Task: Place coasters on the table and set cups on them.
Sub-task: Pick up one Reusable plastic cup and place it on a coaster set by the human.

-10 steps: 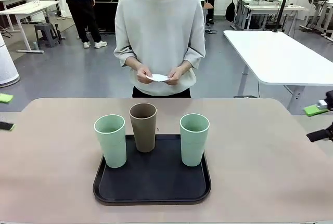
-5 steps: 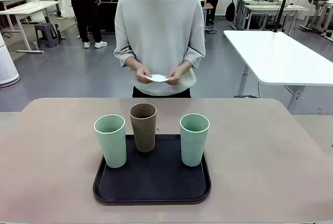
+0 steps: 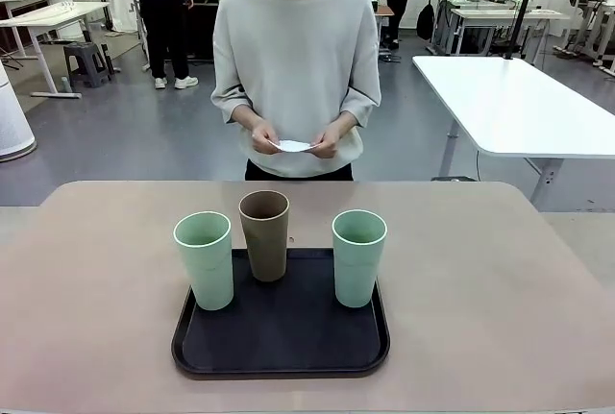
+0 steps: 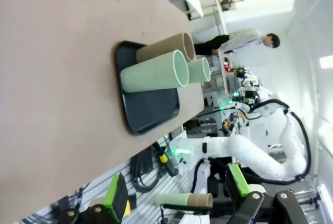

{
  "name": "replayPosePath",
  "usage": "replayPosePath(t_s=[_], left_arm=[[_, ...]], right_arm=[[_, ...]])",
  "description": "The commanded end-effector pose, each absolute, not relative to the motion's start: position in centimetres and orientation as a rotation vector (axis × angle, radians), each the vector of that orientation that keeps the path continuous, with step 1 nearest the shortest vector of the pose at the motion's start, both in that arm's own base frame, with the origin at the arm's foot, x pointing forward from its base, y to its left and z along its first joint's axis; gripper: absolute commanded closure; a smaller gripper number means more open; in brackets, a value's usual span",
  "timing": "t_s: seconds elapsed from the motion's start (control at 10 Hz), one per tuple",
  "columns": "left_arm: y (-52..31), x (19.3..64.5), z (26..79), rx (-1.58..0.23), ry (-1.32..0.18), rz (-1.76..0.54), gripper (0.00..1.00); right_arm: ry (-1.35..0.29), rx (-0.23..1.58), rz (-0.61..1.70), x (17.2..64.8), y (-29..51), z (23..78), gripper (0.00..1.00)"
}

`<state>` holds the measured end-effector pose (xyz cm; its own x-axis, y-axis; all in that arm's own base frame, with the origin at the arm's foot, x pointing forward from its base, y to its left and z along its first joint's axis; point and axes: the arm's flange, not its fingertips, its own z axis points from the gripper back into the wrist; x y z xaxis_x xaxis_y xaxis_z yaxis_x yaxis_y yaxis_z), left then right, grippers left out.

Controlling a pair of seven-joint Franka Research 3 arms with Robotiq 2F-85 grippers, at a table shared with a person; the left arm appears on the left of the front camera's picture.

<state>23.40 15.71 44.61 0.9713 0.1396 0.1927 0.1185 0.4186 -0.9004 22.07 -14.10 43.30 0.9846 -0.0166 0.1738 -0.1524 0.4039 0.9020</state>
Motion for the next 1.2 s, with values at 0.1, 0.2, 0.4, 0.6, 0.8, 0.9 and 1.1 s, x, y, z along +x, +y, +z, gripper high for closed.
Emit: replayPosePath(t_s=[0.1, 0.2, 0.4, 0.6, 0.8, 0.9, 1.1], left_arm=[[15.7, 23.4, 44.6, -1.142, -0.254, 0.013, 0.00], [15.7, 23.4, 44.6, -1.142, -0.254, 0.013, 0.00], [15.7, 23.4, 44.6, -1.142, -0.254, 0.013, 0.00], [15.7, 23.4, 44.6, -1.142, -0.254, 0.013, 0.00], [15.7, 23.4, 44.6, -1.142, -0.254, 0.013, 0.00], [15.7, 23.4, 44.6, -1.142, -0.254, 0.013, 0.00], [15.7, 23.4, 44.6, -1.142, -0.254, 0.013, 0.00]], right_arm=[[-0.164, 1.153, 0.086, 22.1, -14.1, 43.3, 0.00], [-0.164, 1.153, 0.086, 22.1, -14.1, 43.3, 0.00], [-0.164, 1.153, 0.086, 22.1, -14.1, 43.3, 0.00], [-0.164, 1.153, 0.086, 22.1, -14.1, 43.3, 0.00], [-0.164, 1.153, 0.086, 22.1, -14.1, 43.3, 0.00], [-0.164, 1.153, 0.086, 22.1, -14.1, 43.3, 0.00], [-0.164, 1.153, 0.086, 22.1, -14.1, 43.3, 0.00]])
